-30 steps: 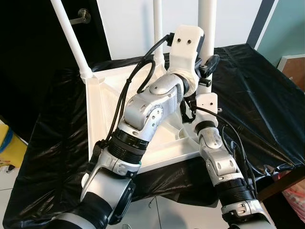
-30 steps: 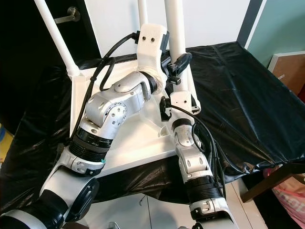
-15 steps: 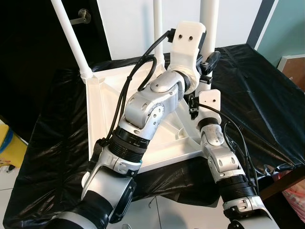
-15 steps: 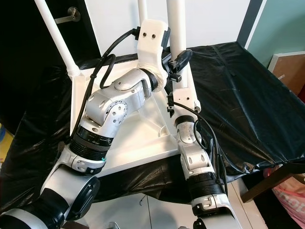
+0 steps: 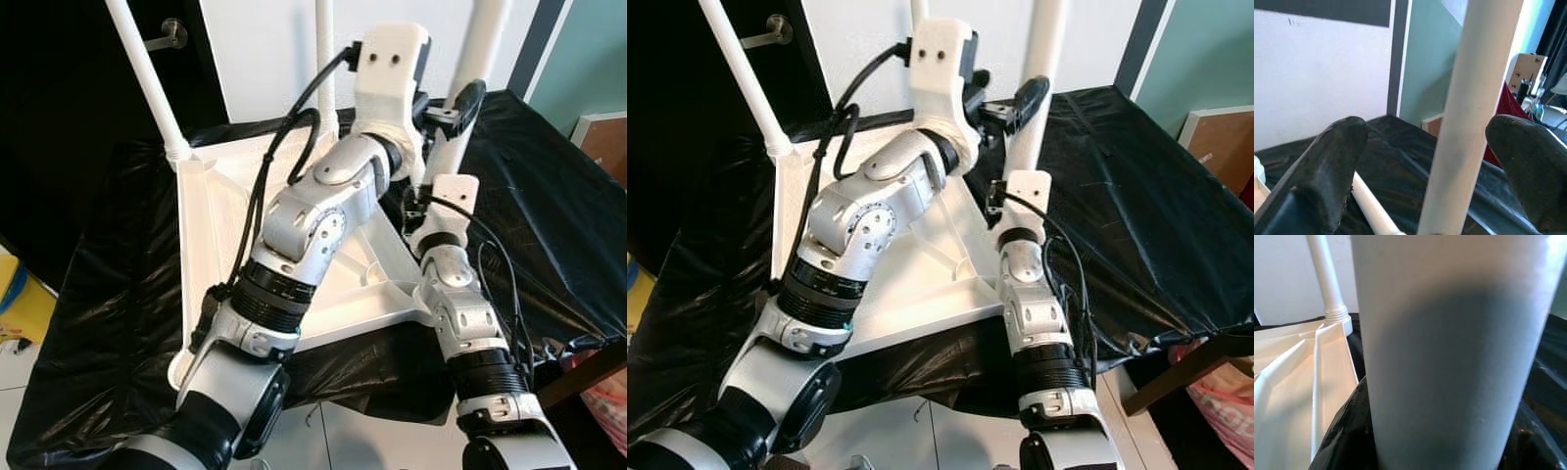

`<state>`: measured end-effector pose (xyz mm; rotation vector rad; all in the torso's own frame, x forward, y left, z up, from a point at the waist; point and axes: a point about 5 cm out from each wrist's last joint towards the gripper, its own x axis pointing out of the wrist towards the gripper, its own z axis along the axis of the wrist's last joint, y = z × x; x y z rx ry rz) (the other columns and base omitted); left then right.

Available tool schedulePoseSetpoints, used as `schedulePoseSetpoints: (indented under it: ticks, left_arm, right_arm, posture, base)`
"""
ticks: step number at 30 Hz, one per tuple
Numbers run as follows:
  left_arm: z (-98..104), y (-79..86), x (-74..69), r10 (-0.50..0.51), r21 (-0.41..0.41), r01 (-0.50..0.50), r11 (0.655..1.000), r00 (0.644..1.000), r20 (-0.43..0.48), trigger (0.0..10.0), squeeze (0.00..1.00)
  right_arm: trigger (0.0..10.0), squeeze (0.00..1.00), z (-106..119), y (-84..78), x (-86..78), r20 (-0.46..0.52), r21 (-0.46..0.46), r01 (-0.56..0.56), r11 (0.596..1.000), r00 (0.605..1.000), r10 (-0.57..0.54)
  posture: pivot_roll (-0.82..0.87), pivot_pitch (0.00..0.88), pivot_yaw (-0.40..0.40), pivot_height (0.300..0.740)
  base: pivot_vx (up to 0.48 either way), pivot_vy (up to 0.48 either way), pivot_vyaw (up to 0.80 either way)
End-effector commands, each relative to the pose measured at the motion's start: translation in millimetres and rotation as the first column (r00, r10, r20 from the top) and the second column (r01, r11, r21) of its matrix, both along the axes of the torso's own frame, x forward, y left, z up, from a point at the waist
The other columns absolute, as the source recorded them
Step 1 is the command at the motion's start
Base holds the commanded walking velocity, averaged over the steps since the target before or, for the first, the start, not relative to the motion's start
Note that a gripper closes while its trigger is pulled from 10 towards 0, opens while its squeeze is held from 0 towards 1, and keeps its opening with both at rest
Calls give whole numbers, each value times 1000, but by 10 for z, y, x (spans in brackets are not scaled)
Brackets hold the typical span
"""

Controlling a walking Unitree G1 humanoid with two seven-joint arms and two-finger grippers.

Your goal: Building children table

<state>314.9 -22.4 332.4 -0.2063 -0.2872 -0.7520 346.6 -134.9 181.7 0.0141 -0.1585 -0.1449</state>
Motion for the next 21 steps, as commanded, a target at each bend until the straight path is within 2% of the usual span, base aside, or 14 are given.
schedulePoseSetpoints:
  ticks: [1, 2, 5, 7, 9, 11, 14, 21]
  left_arm:
    - [77, 28, -36, -60, 0, 60, 998, 996, 69, 10000, 0]
    - [20, 154, -16, -14, -24, 17, 1000, 996, 84, 10000, 0]
    - [-21, 193, -9, 0, -27, 3, 1000, 997, 83, 10000, 0]
    - [-191, 247, -4, 24, 19, -25, 999, 996, 91, 10000, 0]
    - [-346, 267, -7, 29, 58, -34, 998, 995, 97, 10000, 0]
    - [-399, 274, -8, 29, 70, -36, 997, 994, 102, 10000, 0]
    - [-656, 261, 19, 32, 150, -44, 988, 996, 86, 10000, 0]
    - [-922, 251, 43, 21, 209, -28, 977, 999, 36, 10000, 0]
  right_arm:
    - [10000, 0, 14, 3, 13, -5, 22, 6, 1000, 1000, -6]
    - [10000, 0, -12, -46, -8, -21, 28, 18, 999, 1000, -17]
    - [10000, 0, -19, -61, -17, -24, 26, 20, 999, 1000, -19]
    - [10000, 0, -11, -111, -39, -24, 24, 27, 999, 999, -27]
    - [10000, 0, -6, -144, -52, -24, 23, 35, 999, 999, -35]
    - [10000, 0, -8, -152, -54, -25, 23, 39, 999, 999, -38]
    - [10000, 0, 4, -200, -65, -22, 17, 50, 999, 999, -50]
    - [10000, 0, 45, -249, -87, -8, 11, 56, 998, 998, -56]
  posture:
    - [-129, 24, 15, 740]
    - [-145, 37, 11, 740]
    - [-145, 37, 11, 740]
    - [-151, 46, 16, 740]
    - [-161, 48, 19, 740]
    - [-163, 49, 20, 740]
    - [-175, 57, 25, 740]
    - [-200, 66, 35, 740]
  base:
    - [0, 0, 0]
    - [0, 0, 0]
    - [0, 0, 0]
    - [0, 0, 0]
    - [0, 0, 0]
    - [0, 0, 0]
    - [0, 0, 0]
    - [0, 0, 0]
